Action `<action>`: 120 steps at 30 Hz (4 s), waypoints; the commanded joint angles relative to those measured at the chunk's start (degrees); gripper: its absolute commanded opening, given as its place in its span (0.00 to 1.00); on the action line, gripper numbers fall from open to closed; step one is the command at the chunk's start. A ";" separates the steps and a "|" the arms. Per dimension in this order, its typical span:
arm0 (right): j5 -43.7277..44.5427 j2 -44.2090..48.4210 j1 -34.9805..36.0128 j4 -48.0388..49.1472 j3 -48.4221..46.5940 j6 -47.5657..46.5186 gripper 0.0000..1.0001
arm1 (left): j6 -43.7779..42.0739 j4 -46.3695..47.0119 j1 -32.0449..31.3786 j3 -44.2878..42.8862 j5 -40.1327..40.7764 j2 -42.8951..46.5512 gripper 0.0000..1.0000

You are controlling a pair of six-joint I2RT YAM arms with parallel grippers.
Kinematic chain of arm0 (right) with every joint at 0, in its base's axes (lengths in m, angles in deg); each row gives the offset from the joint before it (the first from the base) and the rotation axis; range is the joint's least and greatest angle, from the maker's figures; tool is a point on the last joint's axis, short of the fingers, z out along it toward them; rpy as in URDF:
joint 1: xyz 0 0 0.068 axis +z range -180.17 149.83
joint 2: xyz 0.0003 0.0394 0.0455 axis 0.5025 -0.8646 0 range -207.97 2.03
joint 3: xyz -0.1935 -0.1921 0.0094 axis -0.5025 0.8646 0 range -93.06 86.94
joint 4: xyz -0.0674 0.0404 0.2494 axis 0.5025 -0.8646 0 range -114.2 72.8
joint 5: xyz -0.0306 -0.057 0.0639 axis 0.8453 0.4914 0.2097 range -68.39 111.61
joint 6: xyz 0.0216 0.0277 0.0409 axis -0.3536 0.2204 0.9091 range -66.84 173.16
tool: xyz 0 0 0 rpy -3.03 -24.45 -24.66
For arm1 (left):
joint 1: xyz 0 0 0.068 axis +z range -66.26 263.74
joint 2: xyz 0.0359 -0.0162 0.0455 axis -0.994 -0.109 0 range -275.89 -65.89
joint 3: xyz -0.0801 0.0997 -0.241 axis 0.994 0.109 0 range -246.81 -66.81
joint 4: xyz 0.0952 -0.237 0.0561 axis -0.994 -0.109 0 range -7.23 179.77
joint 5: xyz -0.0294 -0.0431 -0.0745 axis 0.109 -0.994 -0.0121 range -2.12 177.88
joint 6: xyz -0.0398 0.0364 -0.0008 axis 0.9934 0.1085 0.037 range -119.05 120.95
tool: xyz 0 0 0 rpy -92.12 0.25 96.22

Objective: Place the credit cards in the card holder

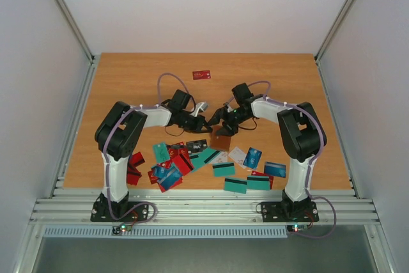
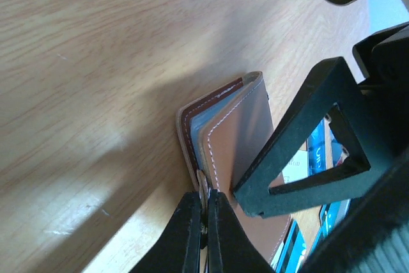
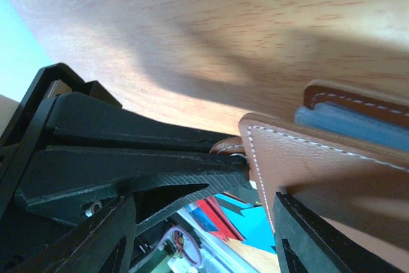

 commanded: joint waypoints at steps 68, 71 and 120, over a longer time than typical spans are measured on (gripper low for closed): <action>5.03 6.92 -4.35 -17.30 -1.26 -14.78 0.58 | -3.99 -7.62 -4.48 -5.20 -4.35 -1.01 0.05; 4.73 6.71 -4.35 -15.53 1.18 -14.15 0.58 | -4.75 -8.32 -5.05 -6.38 -4.76 -2.05 0.05; 0.59 -0.03 -9.36 -11.05 5.07 -20.23 0.56 | -17.25 -19.99 -1.60 -12.43 -4.19 -1.56 0.24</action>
